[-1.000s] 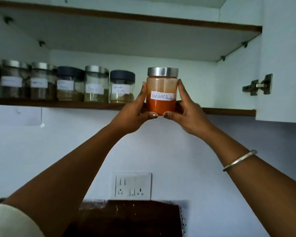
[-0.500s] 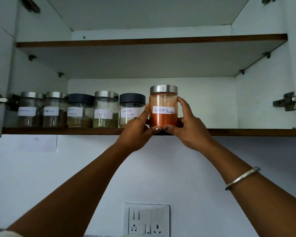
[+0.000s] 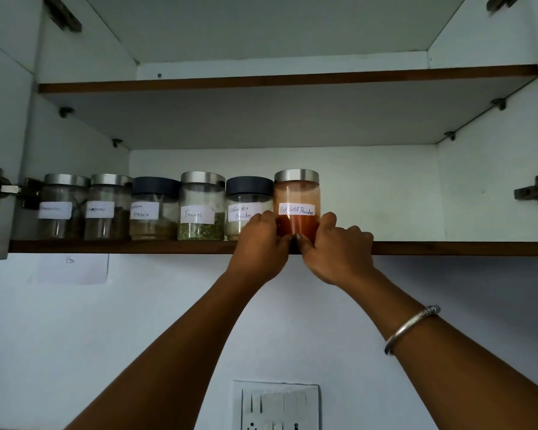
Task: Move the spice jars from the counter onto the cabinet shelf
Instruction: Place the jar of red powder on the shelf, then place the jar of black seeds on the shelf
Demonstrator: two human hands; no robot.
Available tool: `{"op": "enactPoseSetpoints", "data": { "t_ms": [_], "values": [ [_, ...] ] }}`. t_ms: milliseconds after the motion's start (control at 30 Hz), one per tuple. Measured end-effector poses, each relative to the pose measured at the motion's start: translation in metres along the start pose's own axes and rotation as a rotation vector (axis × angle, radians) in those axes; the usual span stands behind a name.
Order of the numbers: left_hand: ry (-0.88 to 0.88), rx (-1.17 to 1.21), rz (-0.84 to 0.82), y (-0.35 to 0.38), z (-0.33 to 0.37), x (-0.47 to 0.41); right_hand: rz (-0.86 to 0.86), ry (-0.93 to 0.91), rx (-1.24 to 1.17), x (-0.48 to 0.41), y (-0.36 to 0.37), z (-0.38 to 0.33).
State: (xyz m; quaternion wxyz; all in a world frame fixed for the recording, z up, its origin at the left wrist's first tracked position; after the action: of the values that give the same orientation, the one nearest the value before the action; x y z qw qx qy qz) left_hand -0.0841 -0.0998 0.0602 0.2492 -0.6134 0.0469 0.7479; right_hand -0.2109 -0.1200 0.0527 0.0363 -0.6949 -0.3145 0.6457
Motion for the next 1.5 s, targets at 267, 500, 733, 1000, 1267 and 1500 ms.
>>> {"op": "enactPoseSetpoints", "data": {
  "t_ms": [267,500,733,1000,1267,1500],
  "values": [
    [-0.051,0.066,-0.02,-0.004,0.0,0.008,0.124,0.03,0.027,0.011,0.005,-0.005],
    [0.009,0.175,-0.236,-0.007,-0.007,0.037,0.022,0.077,0.165,0.038,0.016,-0.013],
    [0.134,0.005,-0.51,-0.028,-0.05,0.09,-0.285,-0.047,0.1,0.104,0.046,-0.082],
    [-0.024,-0.129,-0.749,-0.086,-0.163,0.179,-0.649,-0.16,-0.098,0.197,0.112,-0.171],
    [-0.296,-0.134,-0.948,-0.124,-0.271,0.306,-0.924,-0.209,-0.159,0.312,0.182,-0.233],
    [-0.468,-0.104,-1.116,-0.122,-0.326,0.414,-1.119,-0.146,-0.141,0.417,0.25,-0.242]
  ]
}}
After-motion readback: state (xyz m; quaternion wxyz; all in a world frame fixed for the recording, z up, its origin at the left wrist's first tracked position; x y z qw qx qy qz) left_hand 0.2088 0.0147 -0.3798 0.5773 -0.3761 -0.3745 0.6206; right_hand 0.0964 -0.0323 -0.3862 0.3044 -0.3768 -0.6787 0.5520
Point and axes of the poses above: each hand's wrist, its own x-axis away from the middle knuckle, its own y-axis out of the palm, z = x × y, the point moved 5 cm from there along -x, towards the middle knuckle, and after that the axes turned 11 degrees about z, right-handed, at the moved point
